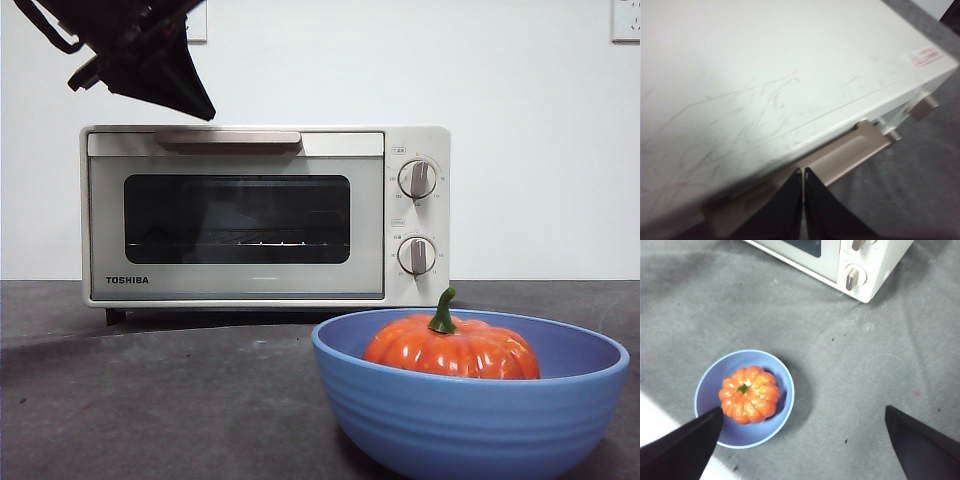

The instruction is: Place pumpkin in the steamer

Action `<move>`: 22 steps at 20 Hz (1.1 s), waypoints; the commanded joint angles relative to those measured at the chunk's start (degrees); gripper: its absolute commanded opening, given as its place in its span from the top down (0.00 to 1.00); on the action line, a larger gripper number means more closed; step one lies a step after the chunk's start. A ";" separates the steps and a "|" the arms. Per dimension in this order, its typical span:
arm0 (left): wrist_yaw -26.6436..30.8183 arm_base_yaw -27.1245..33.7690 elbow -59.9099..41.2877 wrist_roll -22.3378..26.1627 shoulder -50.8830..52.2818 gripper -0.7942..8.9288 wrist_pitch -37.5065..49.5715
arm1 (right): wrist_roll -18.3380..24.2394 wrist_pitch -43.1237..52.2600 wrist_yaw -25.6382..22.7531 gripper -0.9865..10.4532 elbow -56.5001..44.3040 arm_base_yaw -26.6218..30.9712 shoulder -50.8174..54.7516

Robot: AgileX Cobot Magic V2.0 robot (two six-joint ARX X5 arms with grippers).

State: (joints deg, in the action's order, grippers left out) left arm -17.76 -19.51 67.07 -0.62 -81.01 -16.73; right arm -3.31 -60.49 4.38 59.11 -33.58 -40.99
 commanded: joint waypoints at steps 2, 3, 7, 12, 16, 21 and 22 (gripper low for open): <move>1.84 -0.92 1.18 3.06 -1.44 0.90 1.86 | -0.85 -0.26 0.04 0.46 0.68 -0.24 0.81; 2.43 -1.03 1.18 3.58 -1.51 0.90 2.05 | -0.87 -0.52 0.07 0.46 0.68 -0.24 1.11; 3.45 -1.20 1.18 4.46 -1.75 0.90 2.78 | -1.18 -1.31 0.07 0.46 0.68 -0.24 2.10; 4.31 -1.20 1.18 4.68 -2.38 0.90 2.97 | -1.25 -1.38 0.09 0.46 0.68 -0.24 3.02; 4.31 -1.27 1.18 4.68 -3.08 0.90 2.80 | -1.27 -1.42 0.09 0.46 0.68 -0.24 3.04; 4.31 -1.53 1.18 4.70 -3.37 0.90 1.55 | -1.22 -1.38 0.09 0.46 0.68 -0.24 3.04; 4.31 -1.60 1.18 4.70 -3.37 0.90 1.01 | -1.22 -1.38 0.09 0.46 0.68 -0.24 3.04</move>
State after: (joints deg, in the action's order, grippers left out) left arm -13.61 -20.78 67.13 3.51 -83.26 -14.94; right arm -3.92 -62.33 4.40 59.11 -33.58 -37.74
